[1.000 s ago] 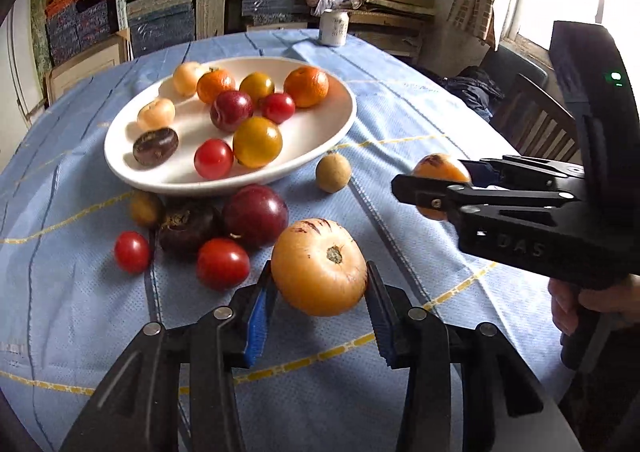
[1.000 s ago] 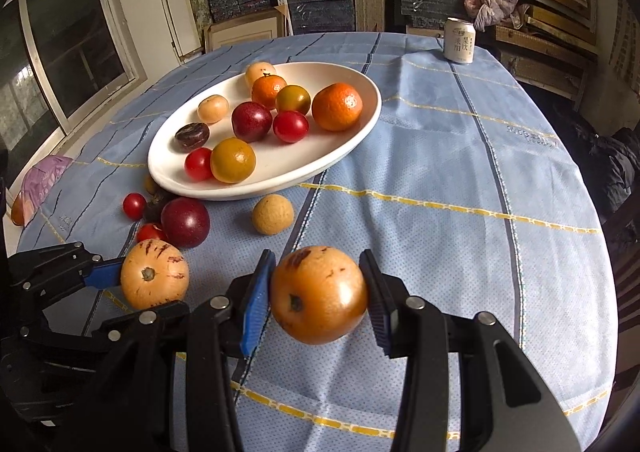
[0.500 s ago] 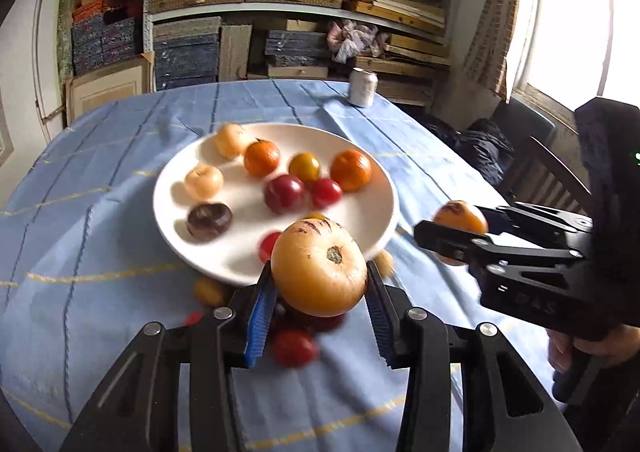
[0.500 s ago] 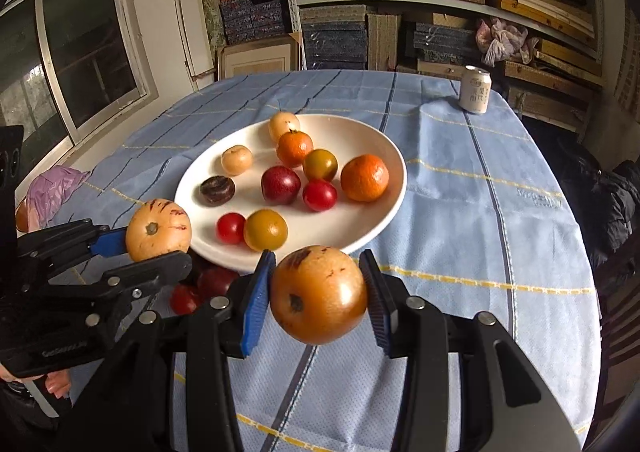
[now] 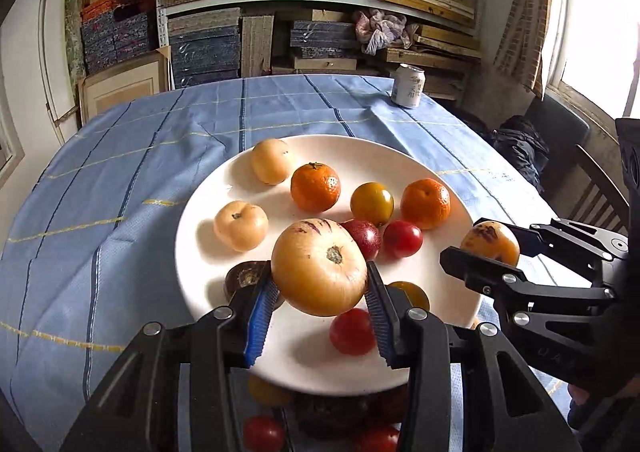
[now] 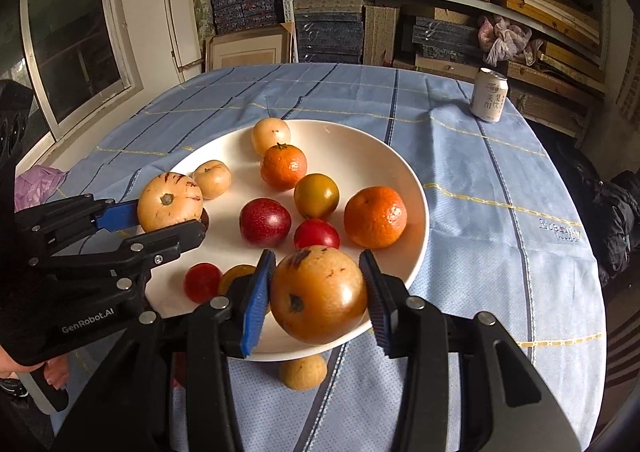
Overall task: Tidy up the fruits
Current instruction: 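Carry both fruits over the plate and open both grippers to release them, then grasp a red tomato with the left gripper while the right gripper grasps a small tan fruit, then lift the red tomato and tan fruit and carry them toward the plate, then lower the tomato and tan fruit onto the plate and open both grippers, then move both open grippers back toward the remaining fruits beside the plate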
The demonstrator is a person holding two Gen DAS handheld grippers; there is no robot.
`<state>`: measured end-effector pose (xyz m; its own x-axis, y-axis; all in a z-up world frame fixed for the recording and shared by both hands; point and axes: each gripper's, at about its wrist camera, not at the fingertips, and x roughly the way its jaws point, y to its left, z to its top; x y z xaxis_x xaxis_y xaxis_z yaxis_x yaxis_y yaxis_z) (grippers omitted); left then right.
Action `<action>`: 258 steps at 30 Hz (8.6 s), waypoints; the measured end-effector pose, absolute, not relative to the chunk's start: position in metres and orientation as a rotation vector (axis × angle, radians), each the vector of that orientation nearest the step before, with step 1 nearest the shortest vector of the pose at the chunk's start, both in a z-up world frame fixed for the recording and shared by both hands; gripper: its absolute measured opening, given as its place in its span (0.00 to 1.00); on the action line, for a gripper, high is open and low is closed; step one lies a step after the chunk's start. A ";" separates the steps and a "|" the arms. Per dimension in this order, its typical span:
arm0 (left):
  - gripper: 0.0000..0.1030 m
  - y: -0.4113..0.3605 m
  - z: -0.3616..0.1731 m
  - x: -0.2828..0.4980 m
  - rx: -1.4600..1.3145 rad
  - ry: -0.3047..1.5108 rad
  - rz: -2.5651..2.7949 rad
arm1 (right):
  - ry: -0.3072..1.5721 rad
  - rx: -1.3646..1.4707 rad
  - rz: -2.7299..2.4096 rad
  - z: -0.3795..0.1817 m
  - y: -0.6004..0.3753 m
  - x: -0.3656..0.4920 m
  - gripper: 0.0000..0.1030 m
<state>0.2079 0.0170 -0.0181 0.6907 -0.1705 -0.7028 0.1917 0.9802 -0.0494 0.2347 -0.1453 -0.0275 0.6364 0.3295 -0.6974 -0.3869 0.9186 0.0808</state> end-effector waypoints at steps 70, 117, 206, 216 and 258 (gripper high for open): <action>0.24 0.058 -0.057 0.120 0.075 0.884 -0.126 | 0.822 -0.208 0.440 -0.063 -0.147 0.172 0.22; 0.66 0.084 -0.070 0.162 0.039 0.893 -0.087 | 0.829 -0.187 0.471 -0.072 -0.143 0.172 0.28; 0.24 0.021 0.020 0.154 0.136 0.693 -0.213 | 0.612 -0.135 0.487 0.033 -0.157 0.173 0.28; 0.24 0.029 0.014 0.203 0.116 0.715 -0.198 | 0.666 -0.174 0.501 0.025 -0.139 0.226 0.28; 0.93 0.056 -0.033 0.147 0.072 0.811 -0.144 | 0.807 -0.145 0.523 -0.038 -0.133 0.149 0.82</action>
<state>0.1466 0.0564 -0.0329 0.6797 -0.1007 -0.7266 0.1561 0.9877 0.0091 0.1492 -0.1333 -0.0384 0.5726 0.3904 -0.7209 -0.4984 0.8640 0.0721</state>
